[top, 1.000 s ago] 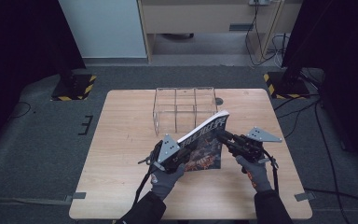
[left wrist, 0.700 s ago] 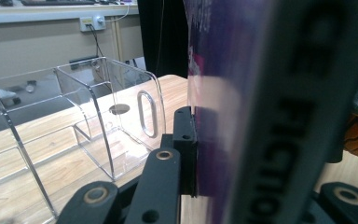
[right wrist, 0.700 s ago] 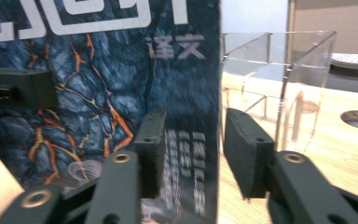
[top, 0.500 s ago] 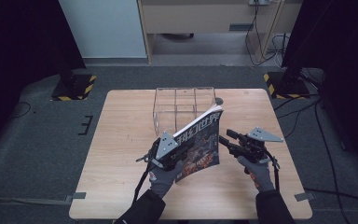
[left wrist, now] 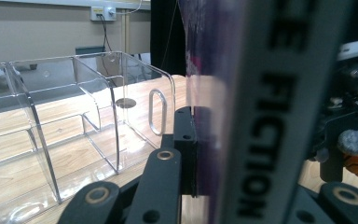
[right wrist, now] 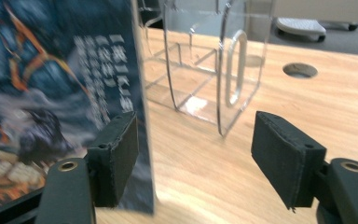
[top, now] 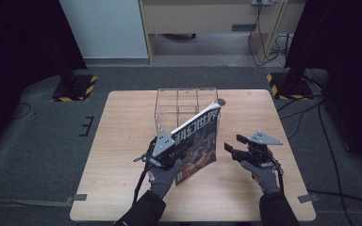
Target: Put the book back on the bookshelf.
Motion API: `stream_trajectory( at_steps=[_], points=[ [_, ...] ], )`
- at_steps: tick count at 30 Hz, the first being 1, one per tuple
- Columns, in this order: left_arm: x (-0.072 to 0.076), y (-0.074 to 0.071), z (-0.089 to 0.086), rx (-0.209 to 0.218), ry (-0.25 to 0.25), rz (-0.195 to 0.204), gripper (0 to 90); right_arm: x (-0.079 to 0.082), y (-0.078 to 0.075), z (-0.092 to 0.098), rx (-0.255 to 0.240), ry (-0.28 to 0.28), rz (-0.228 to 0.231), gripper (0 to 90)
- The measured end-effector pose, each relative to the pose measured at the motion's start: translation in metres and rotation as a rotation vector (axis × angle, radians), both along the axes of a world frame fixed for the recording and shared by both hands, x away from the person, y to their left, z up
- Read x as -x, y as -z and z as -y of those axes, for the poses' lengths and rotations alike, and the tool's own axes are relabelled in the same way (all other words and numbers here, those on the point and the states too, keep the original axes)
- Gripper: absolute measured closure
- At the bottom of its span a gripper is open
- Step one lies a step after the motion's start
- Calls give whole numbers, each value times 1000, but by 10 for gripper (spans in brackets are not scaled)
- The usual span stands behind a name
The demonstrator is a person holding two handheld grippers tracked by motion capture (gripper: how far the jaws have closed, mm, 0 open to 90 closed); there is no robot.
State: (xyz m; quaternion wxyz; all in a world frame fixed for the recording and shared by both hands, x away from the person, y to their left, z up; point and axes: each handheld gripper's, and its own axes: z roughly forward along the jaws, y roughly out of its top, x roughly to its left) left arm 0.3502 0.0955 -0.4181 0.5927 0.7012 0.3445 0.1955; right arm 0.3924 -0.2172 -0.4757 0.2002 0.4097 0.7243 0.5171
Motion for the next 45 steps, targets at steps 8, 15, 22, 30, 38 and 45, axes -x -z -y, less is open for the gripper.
stream_trajectory(
  at_steps=[8,15,22,30,38,45],
  points=[
    [1,-17,-7,9,-8,10,821,3,5,3,67,28,-22,278],
    [2,-33,-19,30,-29,26,821,4,12,3,114,54,-33,236],
    [0,-46,-32,40,-56,41,820,5,19,3,165,96,-67,200],
    [-4,-57,-47,55,-88,48,820,5,30,5,215,112,-112,167],
    [-10,-71,-68,80,-144,54,820,11,38,12,264,126,-141,153],
    [-14,-80,-84,100,-185,64,820,12,47,12,305,122,-169,139]
  ],
)
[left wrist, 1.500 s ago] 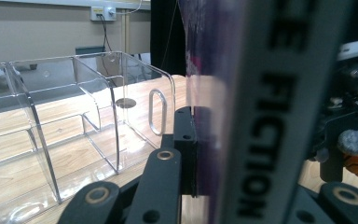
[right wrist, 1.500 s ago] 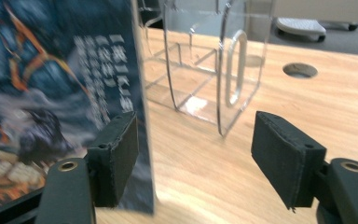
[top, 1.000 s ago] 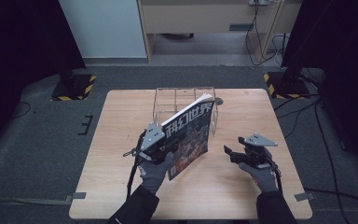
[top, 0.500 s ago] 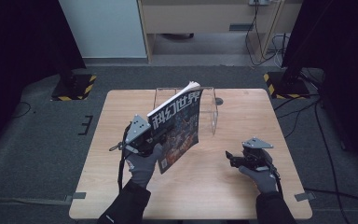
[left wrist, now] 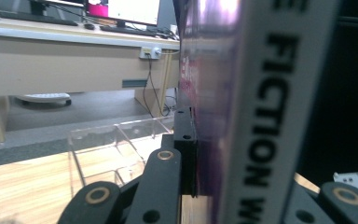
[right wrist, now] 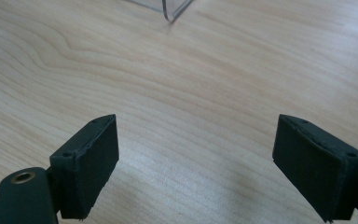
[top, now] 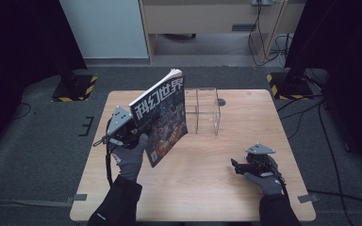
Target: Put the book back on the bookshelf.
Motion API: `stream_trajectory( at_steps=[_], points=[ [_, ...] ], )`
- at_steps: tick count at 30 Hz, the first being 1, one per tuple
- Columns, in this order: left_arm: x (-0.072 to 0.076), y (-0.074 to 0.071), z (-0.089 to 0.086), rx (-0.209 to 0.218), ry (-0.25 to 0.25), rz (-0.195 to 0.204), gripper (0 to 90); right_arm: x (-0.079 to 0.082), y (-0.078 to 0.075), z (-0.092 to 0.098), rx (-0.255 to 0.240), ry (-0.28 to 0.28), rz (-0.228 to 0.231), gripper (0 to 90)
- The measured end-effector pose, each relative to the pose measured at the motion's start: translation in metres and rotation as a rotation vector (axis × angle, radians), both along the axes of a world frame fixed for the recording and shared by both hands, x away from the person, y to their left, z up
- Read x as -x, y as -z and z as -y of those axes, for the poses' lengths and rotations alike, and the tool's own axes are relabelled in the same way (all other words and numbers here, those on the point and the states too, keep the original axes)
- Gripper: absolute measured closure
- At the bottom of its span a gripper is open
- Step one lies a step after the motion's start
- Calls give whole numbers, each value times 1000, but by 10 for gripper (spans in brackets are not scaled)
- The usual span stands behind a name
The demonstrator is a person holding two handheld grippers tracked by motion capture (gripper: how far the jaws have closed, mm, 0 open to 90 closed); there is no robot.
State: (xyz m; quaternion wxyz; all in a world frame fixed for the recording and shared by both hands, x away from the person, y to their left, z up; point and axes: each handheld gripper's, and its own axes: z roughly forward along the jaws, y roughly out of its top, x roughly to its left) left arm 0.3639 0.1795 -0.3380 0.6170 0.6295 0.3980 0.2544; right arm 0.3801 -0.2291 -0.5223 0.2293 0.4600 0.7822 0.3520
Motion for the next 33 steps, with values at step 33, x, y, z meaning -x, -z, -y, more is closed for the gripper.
stream_trajectory(
  at_steps=[33],
  points=[
    [-37,-36,-29,39,-126,35,820,-3,16,0,-7,24,-77,97]
  ],
)
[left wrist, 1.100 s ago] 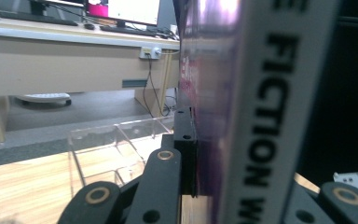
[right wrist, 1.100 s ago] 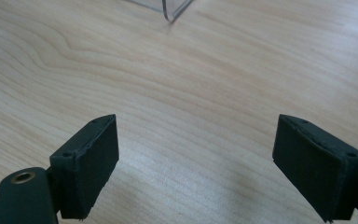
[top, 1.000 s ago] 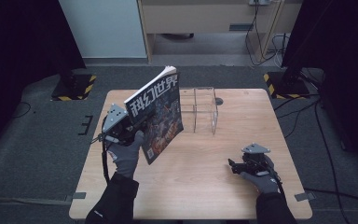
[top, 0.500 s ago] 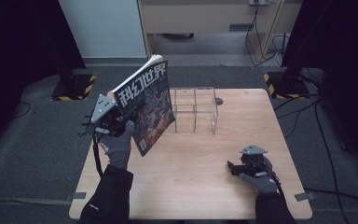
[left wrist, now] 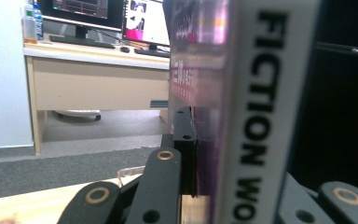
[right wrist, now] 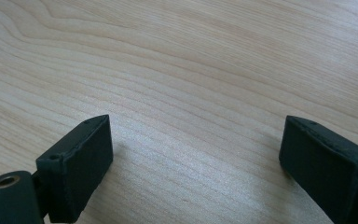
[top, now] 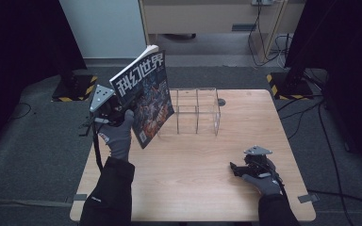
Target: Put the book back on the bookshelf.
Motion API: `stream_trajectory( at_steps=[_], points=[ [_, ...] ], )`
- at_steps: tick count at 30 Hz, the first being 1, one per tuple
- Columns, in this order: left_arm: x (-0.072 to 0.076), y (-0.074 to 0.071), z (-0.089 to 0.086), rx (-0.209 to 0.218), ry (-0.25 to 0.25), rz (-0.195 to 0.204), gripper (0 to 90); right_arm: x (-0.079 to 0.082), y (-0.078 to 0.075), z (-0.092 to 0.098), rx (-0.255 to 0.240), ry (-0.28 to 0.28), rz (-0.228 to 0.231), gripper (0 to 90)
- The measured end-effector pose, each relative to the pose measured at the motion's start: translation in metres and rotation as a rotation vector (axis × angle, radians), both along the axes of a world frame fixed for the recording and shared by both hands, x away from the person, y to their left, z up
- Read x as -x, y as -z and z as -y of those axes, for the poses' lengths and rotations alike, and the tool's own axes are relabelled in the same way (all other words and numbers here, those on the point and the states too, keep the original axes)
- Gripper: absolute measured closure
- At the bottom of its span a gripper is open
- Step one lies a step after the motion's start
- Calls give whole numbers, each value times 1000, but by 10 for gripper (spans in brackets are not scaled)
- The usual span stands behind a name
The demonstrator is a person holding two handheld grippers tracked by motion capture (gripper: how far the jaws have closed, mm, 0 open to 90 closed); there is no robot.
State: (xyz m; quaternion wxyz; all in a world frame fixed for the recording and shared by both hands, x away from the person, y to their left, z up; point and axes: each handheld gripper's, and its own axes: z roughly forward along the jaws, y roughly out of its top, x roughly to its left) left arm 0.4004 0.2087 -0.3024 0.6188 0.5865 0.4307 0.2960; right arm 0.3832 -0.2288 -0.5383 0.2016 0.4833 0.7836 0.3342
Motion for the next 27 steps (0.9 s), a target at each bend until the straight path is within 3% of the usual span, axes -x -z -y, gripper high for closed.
stream_trajectory(
  at_steps=[8,27],
  points=[
    [-10,-2,-4,30,-13,4,820,0,0,0,0,2,0,96],
    [-38,-1,9,22,-38,4,820,0,0,0,0,-2,-2,93]
  ],
)
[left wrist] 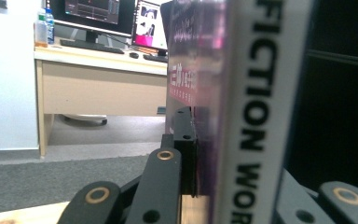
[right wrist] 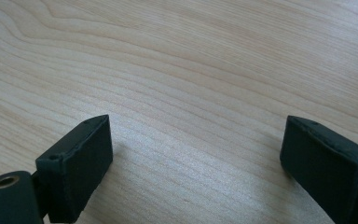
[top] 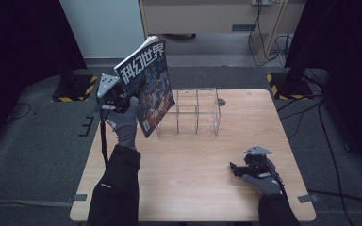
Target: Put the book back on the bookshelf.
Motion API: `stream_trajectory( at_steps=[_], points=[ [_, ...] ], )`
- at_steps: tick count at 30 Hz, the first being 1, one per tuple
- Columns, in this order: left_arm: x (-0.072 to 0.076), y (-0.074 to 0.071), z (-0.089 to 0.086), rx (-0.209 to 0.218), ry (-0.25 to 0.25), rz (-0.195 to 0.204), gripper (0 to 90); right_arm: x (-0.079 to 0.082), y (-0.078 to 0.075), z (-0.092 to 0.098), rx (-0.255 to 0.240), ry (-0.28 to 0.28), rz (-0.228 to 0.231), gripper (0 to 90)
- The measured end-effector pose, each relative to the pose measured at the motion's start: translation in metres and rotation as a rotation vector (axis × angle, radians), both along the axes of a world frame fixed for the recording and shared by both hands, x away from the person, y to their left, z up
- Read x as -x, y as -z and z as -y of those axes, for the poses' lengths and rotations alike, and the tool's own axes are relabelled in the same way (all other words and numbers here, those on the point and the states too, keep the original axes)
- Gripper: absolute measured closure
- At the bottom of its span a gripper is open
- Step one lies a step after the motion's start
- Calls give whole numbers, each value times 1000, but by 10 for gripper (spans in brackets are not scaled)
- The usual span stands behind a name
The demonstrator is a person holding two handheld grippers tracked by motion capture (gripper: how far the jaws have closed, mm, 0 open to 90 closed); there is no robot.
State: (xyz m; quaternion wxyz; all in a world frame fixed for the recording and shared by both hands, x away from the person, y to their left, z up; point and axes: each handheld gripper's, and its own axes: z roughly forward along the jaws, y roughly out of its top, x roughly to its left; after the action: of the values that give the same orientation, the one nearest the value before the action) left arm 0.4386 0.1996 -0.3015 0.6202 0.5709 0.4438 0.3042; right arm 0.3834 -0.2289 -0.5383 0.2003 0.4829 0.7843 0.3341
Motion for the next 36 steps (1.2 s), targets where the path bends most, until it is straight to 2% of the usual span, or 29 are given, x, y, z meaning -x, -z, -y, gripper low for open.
stream_trajectory(
  at_steps=[12,19,31,36],
  points=[
    [-24,15,3,23,-37,-20,820,0,0,0,0,0,3,92],
    [-35,28,8,13,-56,-43,820,0,0,0,0,0,3,92],
    [-50,55,10,21,-81,-95,819,0,0,0,1,-2,4,92],
    [-54,63,12,30,-83,-101,819,-1,0,0,3,-1,4,89]
  ],
)
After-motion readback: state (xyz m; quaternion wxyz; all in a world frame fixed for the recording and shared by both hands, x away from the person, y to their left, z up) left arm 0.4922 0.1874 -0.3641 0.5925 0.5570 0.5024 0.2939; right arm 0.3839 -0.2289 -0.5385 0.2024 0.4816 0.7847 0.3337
